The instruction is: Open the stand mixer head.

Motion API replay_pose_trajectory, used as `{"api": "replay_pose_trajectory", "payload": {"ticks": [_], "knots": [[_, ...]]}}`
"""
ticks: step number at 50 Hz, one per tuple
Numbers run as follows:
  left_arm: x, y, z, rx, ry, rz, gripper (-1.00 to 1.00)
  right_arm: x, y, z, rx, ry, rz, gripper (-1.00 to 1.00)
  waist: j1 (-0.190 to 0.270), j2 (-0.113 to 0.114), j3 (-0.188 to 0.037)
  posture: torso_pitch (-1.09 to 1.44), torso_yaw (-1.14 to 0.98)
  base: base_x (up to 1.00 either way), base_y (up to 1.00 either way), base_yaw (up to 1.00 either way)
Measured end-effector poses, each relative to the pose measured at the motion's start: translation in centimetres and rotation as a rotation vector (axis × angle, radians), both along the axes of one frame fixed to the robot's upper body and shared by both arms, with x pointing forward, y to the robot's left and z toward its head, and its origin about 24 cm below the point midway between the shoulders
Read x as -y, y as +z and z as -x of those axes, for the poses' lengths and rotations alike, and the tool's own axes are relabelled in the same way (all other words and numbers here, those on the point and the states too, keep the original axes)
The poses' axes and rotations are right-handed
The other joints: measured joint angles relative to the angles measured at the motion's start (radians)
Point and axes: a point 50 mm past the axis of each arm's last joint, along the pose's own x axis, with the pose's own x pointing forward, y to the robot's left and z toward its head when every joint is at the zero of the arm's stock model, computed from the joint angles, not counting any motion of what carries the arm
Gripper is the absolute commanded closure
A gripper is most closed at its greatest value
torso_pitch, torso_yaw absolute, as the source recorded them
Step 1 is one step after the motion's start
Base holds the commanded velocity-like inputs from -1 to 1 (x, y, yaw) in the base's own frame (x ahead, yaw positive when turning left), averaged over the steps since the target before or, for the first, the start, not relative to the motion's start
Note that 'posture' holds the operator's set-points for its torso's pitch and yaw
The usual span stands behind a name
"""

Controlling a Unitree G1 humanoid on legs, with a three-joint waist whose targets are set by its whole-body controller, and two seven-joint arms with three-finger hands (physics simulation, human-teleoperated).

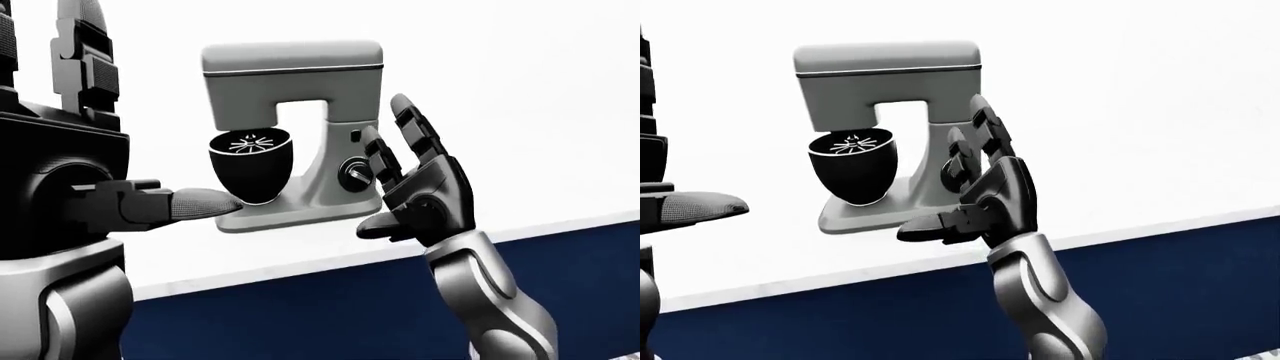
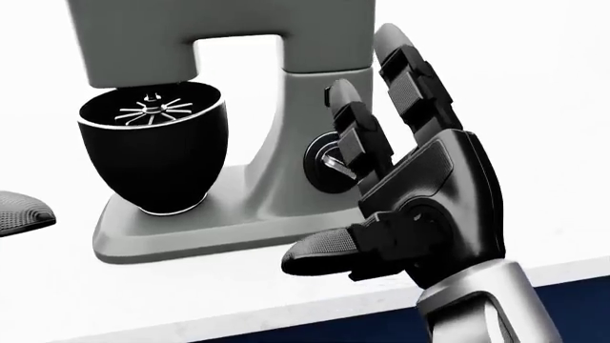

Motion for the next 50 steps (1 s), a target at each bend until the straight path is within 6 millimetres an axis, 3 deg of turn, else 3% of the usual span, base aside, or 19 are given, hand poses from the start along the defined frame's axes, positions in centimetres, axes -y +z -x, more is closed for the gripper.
{"api": "replay_pose_trajectory", "payload": {"ticks": [50], "knots": [[-0.1, 0.0, 0.0, 0.002, 0.007, 0.000, -1.00, -0.1, -2.1, -2.9, -0.023, -0.026, 0.040, -1.00, 0.001, 0.006, 0.000, -0.43, 0.00, 0.00, 0.00, 0.00]]}}
